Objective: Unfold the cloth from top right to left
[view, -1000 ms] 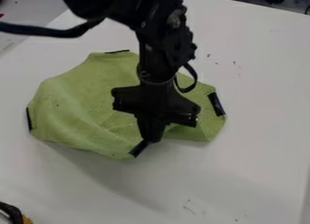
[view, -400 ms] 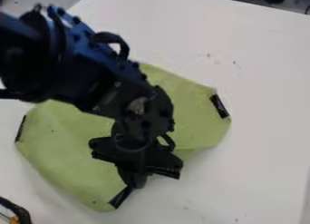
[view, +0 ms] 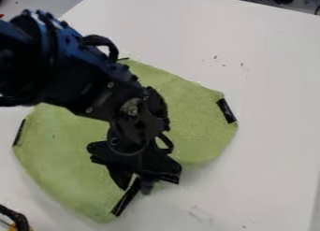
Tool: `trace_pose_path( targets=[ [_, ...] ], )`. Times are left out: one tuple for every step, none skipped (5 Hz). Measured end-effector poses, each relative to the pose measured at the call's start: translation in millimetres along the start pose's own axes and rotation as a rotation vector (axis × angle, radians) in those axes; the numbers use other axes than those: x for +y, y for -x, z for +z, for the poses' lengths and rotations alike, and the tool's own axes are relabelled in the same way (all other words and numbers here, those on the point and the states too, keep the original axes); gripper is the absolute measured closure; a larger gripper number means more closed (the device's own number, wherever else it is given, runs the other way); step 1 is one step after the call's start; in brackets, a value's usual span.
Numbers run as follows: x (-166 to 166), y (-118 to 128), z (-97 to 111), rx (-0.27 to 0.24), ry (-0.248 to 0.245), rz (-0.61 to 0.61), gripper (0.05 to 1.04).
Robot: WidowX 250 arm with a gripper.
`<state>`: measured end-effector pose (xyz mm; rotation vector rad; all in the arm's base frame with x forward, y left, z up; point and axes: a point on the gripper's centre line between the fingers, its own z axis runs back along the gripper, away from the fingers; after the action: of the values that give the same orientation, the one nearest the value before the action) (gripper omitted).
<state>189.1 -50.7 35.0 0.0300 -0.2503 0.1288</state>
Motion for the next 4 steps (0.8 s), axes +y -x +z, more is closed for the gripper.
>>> trace_pose_path(
  targets=[
    [0,1,0,0.002,0.003,0.016,0.240],
    [-4,9,8,0.044,0.039,0.040,0.073],
    [-7,20,18,0.140,0.127,0.093,0.077],
    [-6,28,25,0.194,0.121,0.071,0.083]
  ],
)
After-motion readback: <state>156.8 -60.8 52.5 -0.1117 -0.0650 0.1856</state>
